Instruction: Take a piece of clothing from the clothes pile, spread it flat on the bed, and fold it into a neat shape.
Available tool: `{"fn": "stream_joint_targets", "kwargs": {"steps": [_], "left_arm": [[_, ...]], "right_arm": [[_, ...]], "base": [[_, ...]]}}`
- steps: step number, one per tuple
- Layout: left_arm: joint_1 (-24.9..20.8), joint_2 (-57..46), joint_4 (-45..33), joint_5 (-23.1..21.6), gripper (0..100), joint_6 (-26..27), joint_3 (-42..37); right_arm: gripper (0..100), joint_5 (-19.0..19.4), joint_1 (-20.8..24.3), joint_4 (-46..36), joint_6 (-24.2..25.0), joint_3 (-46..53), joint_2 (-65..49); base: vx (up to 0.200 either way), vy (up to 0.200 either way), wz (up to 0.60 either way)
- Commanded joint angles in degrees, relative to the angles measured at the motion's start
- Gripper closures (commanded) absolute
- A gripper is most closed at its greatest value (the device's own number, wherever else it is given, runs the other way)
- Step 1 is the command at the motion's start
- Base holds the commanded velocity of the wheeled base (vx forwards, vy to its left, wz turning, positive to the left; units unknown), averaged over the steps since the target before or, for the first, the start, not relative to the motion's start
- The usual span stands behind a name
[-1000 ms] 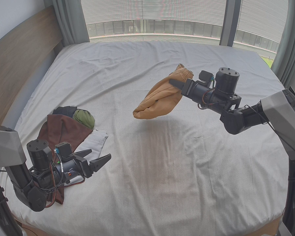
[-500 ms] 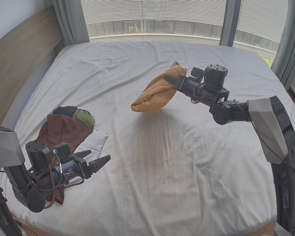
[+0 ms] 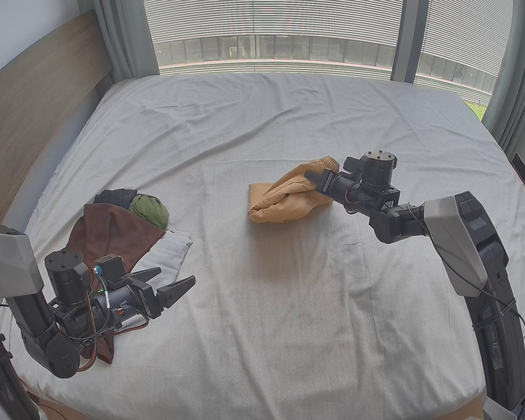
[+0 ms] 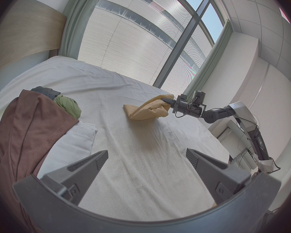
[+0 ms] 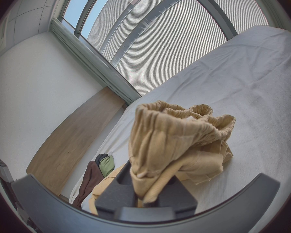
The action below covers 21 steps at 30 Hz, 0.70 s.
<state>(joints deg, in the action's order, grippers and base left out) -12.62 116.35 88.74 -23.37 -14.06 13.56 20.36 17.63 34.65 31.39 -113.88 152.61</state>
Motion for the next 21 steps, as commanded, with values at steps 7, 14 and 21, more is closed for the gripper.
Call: {"fn": "stream_joint_targets", "kwargs": {"steps": [7,14,21], "left_arm": [[0.0,-0.2,0.0,0.0,0,0.0,0.0],[0.0,-0.1,0.0,0.0,0,0.0,0.0],[0.0,0.1,0.0,-0.1,0,0.0,0.1]], "right_arm": [[100,-2.0,1.1,12.4,-1.2,24.5,-4.4],[100,-2.3,1.2,18.8,-1.1,33.3,-4.3],[100,-4.5,1.1,23.9,-1.2,39.5,-3.7]], "base": [[0.0,0.0,0.0],[0.0,0.0,0.0],[0.0,0.0,0.0]]}}
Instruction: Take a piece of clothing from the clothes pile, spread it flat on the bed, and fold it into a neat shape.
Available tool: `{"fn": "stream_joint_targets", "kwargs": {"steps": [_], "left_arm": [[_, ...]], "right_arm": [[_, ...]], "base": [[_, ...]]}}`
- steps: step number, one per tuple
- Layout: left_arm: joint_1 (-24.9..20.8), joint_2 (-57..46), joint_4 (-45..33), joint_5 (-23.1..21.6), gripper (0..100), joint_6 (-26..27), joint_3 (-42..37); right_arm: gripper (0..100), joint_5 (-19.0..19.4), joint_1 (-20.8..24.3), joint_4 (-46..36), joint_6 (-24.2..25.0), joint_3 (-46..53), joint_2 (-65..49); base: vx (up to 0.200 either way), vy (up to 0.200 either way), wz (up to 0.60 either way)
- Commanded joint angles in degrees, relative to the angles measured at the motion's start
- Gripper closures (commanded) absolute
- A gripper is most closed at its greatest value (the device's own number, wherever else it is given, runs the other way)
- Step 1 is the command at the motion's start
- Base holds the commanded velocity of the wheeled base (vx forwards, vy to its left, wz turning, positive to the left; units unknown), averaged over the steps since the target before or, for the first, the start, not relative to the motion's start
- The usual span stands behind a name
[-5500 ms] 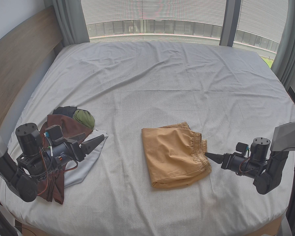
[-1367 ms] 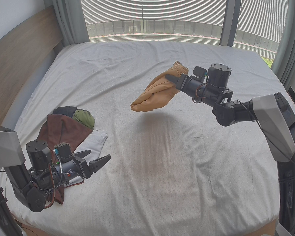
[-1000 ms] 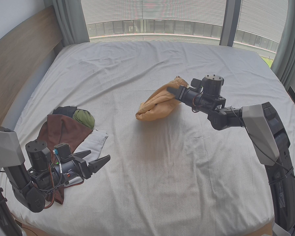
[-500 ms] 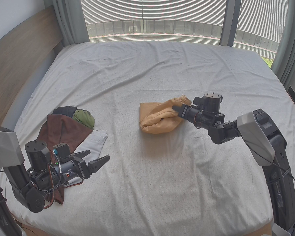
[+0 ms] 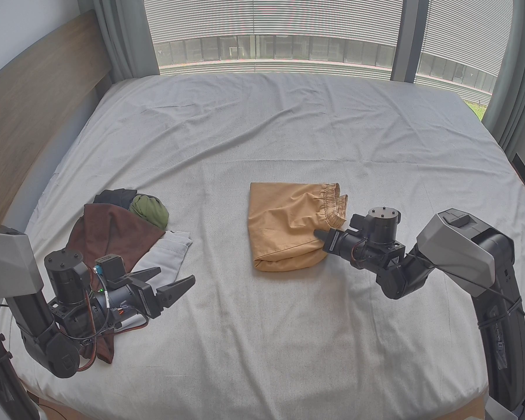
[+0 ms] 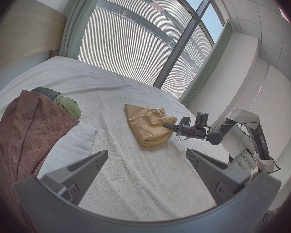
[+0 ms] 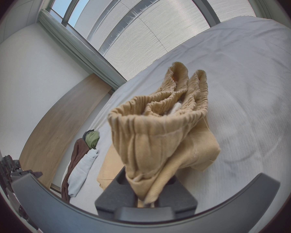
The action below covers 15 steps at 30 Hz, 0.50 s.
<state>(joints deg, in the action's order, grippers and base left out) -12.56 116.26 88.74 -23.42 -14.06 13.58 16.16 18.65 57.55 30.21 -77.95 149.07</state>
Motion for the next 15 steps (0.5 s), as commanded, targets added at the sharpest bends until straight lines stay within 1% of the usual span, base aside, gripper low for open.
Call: {"fn": "stream_joint_targets", "kwargs": {"steps": [1,5,6,9,15], "left_arm": [[-0.1,0.1,0.0,0.0,0,0.0,0.0],[-0.1,0.1,0.0,0.0,0,0.0,0.0],[-0.1,0.1,0.0,0.0,0,0.0,0.0],[-0.1,0.1,0.0,0.0,0,0.0,0.0],[0.0,0.1,0.0,0.0,0,0.0,0.2]], "right_arm": [[100,-0.3,0.1,1.0,0.0,4.0,-0.1],[100,-0.3,0.1,2.7,-0.1,5.9,0.0],[0,-0.3,0.2,2.8,-0.1,6.6,0.0],[0,-0.3,0.2,3.0,-0.1,8.8,-0.4],[0,-0.3,2.8,5.1,-2.1,18.4,-4.8]], "base": [[0.0,0.0,0.0],[0.0,0.0,0.0],[0.0,0.0,0.0],[0.0,0.0,0.0],[0.0,0.0,0.0]]}}
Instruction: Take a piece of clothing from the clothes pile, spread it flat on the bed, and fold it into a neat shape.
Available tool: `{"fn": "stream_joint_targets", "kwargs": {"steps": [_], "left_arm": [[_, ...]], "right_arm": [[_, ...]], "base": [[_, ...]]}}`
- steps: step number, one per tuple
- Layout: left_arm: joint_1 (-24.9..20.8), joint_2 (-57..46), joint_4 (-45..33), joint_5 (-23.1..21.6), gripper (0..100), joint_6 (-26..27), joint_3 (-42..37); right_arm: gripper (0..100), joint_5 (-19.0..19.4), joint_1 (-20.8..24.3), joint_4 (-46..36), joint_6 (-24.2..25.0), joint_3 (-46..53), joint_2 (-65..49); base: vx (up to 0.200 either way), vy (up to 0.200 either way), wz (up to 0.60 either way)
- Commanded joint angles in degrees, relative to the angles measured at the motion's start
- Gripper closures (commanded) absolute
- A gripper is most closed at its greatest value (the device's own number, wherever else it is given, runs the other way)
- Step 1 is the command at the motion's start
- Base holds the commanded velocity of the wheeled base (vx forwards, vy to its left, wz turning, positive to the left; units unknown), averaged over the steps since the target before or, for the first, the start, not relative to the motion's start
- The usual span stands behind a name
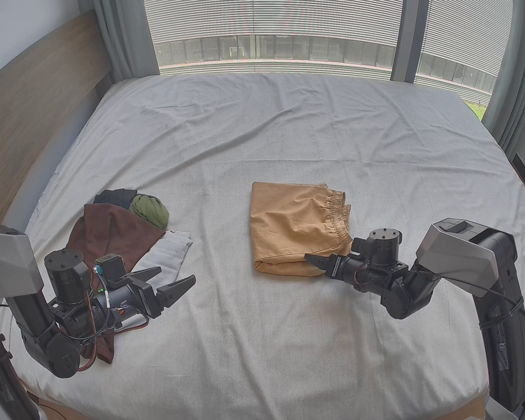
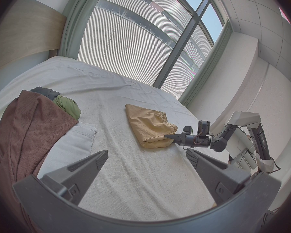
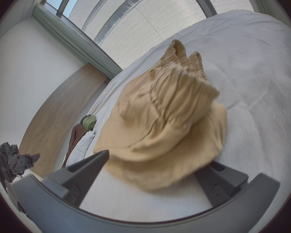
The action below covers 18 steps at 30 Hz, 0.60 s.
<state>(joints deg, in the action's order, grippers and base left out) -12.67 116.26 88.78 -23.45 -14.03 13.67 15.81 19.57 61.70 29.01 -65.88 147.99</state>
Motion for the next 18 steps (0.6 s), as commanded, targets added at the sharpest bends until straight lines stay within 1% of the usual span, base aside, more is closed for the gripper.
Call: {"fn": "stream_joint_targets", "kwargs": {"steps": [1,6,8,10,13,16,17,18], "left_arm": [[0.1,0.1,0.0,0.0,0,0.0,0.1],[0.1,0.1,0.0,0.1,0,0.0,0.3],[0.1,0.1,0.0,0.1,0,0.0,0.4],[0.1,0.0,0.0,0.1,0,0.0,0.4],[0.1,0.0,0.0,0.1,0,0.0,0.4],[0.1,0.1,0.1,0.1,0,0.0,0.4],[0.1,0.1,0.0,0.1,0,0.0,0.4],[0.1,0.1,0.1,0.1,0,0.0,0.3]], "right_arm": [[0,0.0,2.4,1.2,-0.9,7.7,-4.6],[0,0.5,6.4,3.3,-1.0,16.3,-10.7],[0,1.4,8.8,4.4,-0.8,18.6,-14.0],[0,2.2,10.0,4.8,-0.5,19.0,-16.2],[0,3.0,10.9,4.6,0.6,17.2,-19.8],[0,2.9,10.0,4.1,2.8,11.4,-20.0],[0,2.9,9.8,4.0,3.0,10.8,-19.9],[0,2.9,8.3,3.7,3.5,8.0,-19.1]], "base": [[0.0,0.0,0.0],[0.0,0.0,0.0],[0.0,0.0,0.0],[0.0,0.0,0.0],[0.0,0.0,0.0],[0.0,0.0,0.0],[0.0,0.0,0.0],[0.0,0.0,0.0]]}}
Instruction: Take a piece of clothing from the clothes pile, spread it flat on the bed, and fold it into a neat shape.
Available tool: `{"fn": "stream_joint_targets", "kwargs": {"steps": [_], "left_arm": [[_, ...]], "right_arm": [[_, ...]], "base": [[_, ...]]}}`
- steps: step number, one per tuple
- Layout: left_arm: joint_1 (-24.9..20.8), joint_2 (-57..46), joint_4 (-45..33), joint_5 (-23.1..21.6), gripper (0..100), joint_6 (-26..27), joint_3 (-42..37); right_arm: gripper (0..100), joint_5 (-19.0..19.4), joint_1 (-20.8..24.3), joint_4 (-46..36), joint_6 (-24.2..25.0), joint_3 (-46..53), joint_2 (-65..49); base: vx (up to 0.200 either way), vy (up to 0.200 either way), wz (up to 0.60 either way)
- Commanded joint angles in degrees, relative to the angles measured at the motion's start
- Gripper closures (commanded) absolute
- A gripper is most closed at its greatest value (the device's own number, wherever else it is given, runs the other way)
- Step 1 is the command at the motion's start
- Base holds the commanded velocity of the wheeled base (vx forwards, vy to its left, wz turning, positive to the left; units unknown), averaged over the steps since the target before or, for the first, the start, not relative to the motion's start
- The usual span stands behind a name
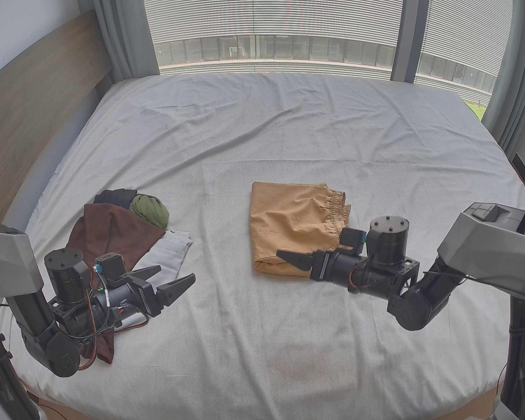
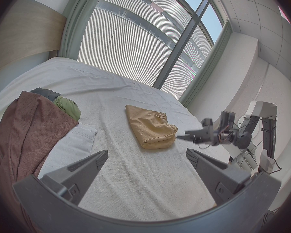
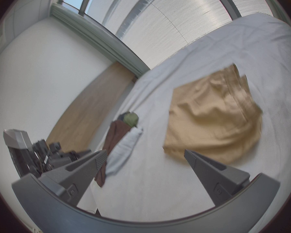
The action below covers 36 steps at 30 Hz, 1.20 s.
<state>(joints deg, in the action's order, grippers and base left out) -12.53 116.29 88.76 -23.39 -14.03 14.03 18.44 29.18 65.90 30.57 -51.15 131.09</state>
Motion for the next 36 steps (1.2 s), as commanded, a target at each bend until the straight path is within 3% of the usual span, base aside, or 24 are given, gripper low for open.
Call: {"fn": "stream_joint_targets", "kwargs": {"steps": [1,11,24,30,34,35,36], "left_arm": [[0.0,0.1,0.1,0.0,0,0.0,0.0],[0.0,0.2,0.0,-0.1,0,0.0,0.0],[0.1,0.2,0.0,0.0,0,0.0,-0.2],[-0.1,-1.8,0.1,-0.1,0,-0.6,0.0],[-0.7,-6.2,0.0,-0.2,0,-4.2,0.2],[-2.3,-13.1,-0.1,-0.5,0,-8.5,0.1],[-2.4,-13.6,-0.1,-0.5,0,-8.7,0.1]], "right_arm": [[0,0.3,-3.4,-1.4,2.3,-9.8,0.2],[0,0.1,-10.4,-3.5,2.3,-20.7,13.2],[0,-0.1,-11.3,-1.1,2.0,-18.5,18.8],[0,-0.1,-11.0,2.2,2.1,-12.0,10.3],[0,-0.1,-11.0,2.8,2.1,-6.9,1.5],[0,0.0,-11.0,2.9,2.0,-1.1,-7.7],[0,0.0,-11.0,2.9,1.9,-0.7,-8.3]], "base": [[0.0,0.0,0.0],[0.0,0.0,0.0],[0.0,0.0,0.0],[0.0,0.0,0.0],[0.0,0.0,0.0],[0.0,0.0,0.0],[0.0,0.0,0.0]]}}
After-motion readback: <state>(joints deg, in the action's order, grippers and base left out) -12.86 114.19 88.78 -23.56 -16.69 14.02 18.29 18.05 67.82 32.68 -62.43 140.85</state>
